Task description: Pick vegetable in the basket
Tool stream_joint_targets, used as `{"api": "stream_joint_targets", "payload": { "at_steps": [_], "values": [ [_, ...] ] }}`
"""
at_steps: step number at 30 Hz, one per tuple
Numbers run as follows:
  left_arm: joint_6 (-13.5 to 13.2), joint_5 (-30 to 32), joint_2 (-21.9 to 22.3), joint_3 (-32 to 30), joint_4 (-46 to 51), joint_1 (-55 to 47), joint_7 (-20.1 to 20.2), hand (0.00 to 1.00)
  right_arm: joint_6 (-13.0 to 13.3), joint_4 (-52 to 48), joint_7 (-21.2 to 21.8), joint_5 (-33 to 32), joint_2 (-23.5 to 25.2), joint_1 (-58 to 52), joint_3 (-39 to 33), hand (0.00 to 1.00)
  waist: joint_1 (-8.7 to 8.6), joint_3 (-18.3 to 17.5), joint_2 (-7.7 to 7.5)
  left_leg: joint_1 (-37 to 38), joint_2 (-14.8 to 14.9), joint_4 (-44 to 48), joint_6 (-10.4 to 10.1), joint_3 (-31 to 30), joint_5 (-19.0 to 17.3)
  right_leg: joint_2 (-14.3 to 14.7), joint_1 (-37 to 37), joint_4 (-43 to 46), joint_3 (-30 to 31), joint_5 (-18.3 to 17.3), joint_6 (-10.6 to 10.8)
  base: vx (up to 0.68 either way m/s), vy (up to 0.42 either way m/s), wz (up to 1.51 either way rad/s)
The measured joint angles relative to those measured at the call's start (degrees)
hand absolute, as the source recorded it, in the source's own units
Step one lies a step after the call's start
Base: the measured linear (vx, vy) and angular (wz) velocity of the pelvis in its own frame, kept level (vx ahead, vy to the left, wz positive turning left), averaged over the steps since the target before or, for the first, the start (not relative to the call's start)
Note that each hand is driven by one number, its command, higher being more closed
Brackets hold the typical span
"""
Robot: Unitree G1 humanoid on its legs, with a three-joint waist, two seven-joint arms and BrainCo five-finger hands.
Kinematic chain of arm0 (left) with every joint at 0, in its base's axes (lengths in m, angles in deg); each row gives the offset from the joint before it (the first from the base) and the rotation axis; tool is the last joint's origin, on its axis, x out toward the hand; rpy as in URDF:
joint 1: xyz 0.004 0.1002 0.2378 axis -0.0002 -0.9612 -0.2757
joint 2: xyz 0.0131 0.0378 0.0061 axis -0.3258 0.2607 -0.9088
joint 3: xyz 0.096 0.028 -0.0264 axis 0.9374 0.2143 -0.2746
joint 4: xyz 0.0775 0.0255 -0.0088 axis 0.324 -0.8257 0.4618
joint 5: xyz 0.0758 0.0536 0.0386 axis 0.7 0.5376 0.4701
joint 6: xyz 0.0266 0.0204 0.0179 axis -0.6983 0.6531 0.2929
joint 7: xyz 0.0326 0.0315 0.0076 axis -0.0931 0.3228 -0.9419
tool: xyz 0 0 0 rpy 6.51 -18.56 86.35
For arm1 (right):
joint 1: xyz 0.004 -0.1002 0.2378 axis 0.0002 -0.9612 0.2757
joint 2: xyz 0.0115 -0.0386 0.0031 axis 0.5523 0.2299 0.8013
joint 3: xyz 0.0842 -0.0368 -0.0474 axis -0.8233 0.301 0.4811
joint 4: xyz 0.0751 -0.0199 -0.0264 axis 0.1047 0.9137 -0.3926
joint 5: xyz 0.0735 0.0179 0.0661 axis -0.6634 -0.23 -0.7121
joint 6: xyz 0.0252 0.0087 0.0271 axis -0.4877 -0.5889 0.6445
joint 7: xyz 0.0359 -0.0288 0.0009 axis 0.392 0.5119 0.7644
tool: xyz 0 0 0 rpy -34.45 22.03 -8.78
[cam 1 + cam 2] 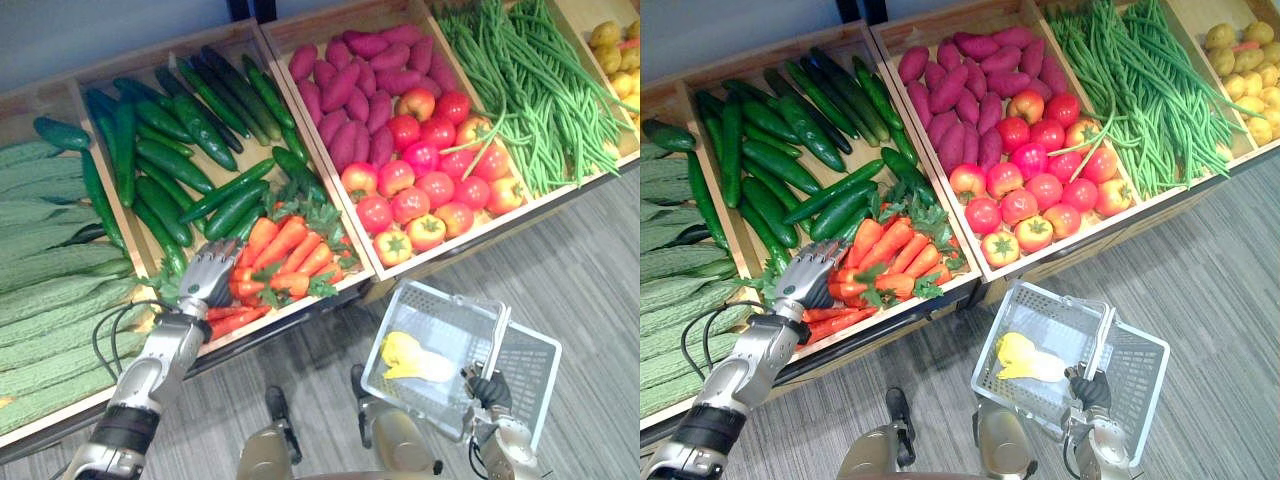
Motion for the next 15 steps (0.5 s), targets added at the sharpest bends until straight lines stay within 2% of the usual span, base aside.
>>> {"api": "stream_joint_targets", "payload": {
  "at_steps": [4,7,15],
  "values": [
    [0.06,-1.35,0.0,-0.22,-0.77,3.03,0.48,1.0,-0.01,-1.44,0.05,0.02,0.02,0.33,0.7,1.0,-0.01,1.1,-0.25,0.3,0.09,0.13,0.0,0.22,-0.01,-0.02,0.23,0.01,0.27,0.22,-0.14,-0.01,-0.002,-0.02],
    [0.11,-2.6,0.0,-0.14,-5.0,3.31,1.91,1.0,0.01,-1.73,0.02,0.01,0.01,1.04,0.69,1.0,-0.4,1.89,-0.39,0.55,0.18,0.12,0.0,0.75,-0.01,0.01,0.23,-0.03,0.87,0.37,-0.08,-0.03,-0.004,-0.08],
    [0.67,-5.58,-0.01,-1.0,-4.97,3.21,1.59,1.0,0.04,-1.76,-0.08,0.02,-0.09,1.07,0.63,1.0,-0.51,2.52,-0.39,0.73,0.23,-0.16,-0.01,0.65,0.0,0.06,0.62,-0.56,0.7,0.47,-0.04,0.01,-0.002,0.0]
  ]
}}
